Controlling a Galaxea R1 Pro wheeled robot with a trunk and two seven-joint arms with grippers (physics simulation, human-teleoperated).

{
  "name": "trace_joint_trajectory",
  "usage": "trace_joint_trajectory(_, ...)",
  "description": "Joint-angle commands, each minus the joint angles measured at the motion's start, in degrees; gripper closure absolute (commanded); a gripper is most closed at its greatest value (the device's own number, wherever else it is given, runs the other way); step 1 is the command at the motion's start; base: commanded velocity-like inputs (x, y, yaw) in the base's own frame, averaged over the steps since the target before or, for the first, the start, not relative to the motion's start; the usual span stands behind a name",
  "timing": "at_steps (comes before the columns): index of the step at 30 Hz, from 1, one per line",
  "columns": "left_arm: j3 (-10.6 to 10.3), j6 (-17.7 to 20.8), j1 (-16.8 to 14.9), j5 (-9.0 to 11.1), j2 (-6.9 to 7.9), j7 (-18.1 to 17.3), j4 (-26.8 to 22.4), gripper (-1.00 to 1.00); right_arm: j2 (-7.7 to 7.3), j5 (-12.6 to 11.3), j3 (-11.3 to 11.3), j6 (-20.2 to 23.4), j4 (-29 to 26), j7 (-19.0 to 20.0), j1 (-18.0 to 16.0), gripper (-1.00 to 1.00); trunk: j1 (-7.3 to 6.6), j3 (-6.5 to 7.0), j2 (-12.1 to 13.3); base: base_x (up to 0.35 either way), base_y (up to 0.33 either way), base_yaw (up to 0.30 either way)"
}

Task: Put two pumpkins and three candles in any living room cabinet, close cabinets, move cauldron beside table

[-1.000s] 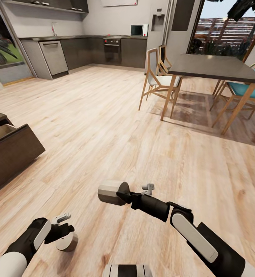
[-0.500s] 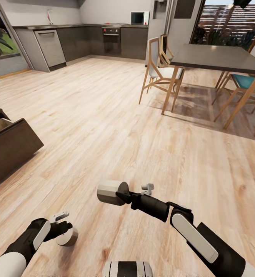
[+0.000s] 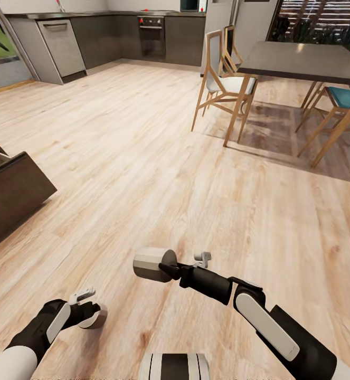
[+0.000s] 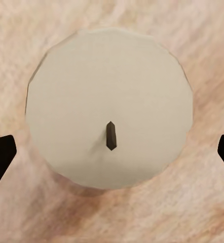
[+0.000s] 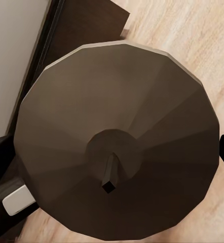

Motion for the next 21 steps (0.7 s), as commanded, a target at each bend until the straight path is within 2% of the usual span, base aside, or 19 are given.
trace_joint_trajectory(1, 0.2, 0.0, 0.0, 0.4, -0.01, 0.2, -0.1, -1.0, -0.03, -0.4, 0.0, 0.1, 0.0, -0.1, 0.0, 1.0, 0.01, -0.27, 0.0, 0.0, 0.0, 0.0)
trace_joint_trajectory(3, 0.2, -0.2, 0.0, 0.4, -0.01, 0.2, -0.1, -1.0, -0.03, -0.4, 0.0, 0.1, 0.0, -0.1, 0.0, 1.0, 0.06, -0.71, -0.1, 0.0, 0.0, 0.0)
trace_joint_trajectory(12, 0.2, -0.4, 0.0, 0.5, -0.01, 0.1, -0.1, -1.0, -0.03, -0.1, 0.2, 0.1, -0.1, -0.1, 0.0, 1.0, 0.06, -0.71, -0.1, 0.001, 0.0, 0.0)
trace_joint_trajectory(21, -0.1, -0.4, 0.0, 0.6, -0.01, 0.1, -0.1, -1.0, -0.03, -0.1, 0.2, 0.1, -0.1, -0.1, 0.0, 1.0, 0.06, -0.71, -0.1, 0.124, 0.002, 0.0)
